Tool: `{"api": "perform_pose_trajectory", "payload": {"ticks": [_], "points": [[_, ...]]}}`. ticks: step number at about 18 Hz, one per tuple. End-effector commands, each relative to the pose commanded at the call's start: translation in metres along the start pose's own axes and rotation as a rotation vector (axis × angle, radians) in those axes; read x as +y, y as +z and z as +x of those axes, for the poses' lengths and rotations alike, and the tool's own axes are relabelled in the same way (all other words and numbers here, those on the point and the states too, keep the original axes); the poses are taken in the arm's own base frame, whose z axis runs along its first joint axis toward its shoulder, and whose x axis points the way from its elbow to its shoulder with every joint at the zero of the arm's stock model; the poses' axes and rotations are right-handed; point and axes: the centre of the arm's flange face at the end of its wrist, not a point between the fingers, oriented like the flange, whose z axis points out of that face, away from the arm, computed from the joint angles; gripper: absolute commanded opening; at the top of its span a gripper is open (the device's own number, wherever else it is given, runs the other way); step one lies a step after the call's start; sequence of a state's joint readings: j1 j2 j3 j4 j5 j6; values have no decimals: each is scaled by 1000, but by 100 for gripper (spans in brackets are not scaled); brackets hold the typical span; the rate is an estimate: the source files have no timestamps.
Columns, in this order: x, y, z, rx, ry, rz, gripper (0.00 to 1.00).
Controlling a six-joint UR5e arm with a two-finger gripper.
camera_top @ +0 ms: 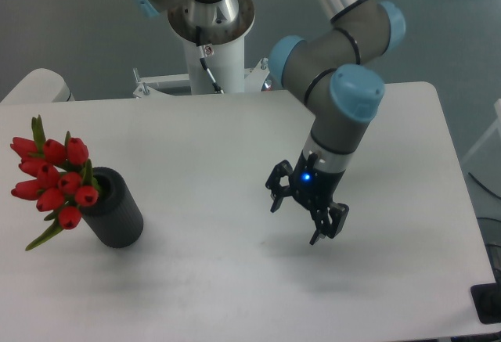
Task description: Insert the flowers into the vase
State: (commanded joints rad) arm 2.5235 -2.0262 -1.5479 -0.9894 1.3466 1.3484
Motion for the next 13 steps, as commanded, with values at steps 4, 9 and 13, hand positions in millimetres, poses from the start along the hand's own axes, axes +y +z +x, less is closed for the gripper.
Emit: {"api": "perform_pose_trajectory", "payload": {"ticks": [4, 9, 13], "points": [[-17, 20, 12, 9, 51, -130, 100], [-19, 26, 14, 14, 60, -143, 100], [-18, 27, 14, 27, 120, -150, 100]]}}
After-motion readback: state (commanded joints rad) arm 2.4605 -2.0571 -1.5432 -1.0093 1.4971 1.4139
